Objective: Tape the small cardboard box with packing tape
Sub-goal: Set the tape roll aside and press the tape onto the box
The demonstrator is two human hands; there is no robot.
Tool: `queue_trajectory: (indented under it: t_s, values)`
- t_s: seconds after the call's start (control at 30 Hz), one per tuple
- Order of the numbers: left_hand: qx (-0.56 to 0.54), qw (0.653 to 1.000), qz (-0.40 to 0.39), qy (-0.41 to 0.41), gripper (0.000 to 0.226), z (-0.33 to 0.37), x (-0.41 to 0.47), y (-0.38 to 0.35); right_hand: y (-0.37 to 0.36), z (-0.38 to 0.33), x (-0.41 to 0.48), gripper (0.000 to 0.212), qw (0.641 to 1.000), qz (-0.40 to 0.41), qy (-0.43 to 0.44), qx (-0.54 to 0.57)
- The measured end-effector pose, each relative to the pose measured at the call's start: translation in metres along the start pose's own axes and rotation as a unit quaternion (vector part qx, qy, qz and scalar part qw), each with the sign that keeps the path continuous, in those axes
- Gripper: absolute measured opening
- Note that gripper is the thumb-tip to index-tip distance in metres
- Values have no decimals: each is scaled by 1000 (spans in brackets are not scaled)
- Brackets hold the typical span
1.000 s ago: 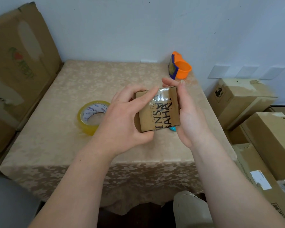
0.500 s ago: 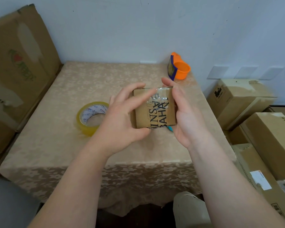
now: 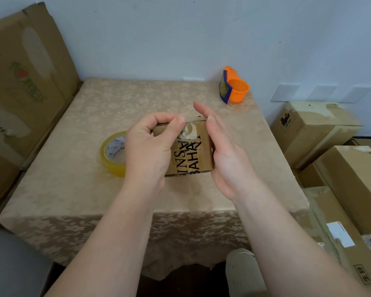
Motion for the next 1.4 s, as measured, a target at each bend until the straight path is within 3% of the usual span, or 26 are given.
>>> queue_trajectory:
  t_s: [0.4,0.57,0.67,1.4]
  values:
    - [139,987,-84,-13,35,-1,3,3,6,2,-2,36,1000,-3,8,18]
    - [91,996,6,-18,21,1,1,5,-3,10,3,44,996,-24,28,-83]
    - [94,995,39,-18,23,-1,1,8,-7,13,7,46,997,-25,25,-75]
    - [275,958,-57,-59,47,-4,5,4,4,16,5,46,996,-18,38,-73]
Point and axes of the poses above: each hand's wrist, its own x-axis towards the middle knuckle, its own y-axis out of the back of the hand, z = x × y, the point moved 4 cm from there along x, towards the middle knuckle, and after that the axes turned 12 degrees about -z, right-handed, at the moved point
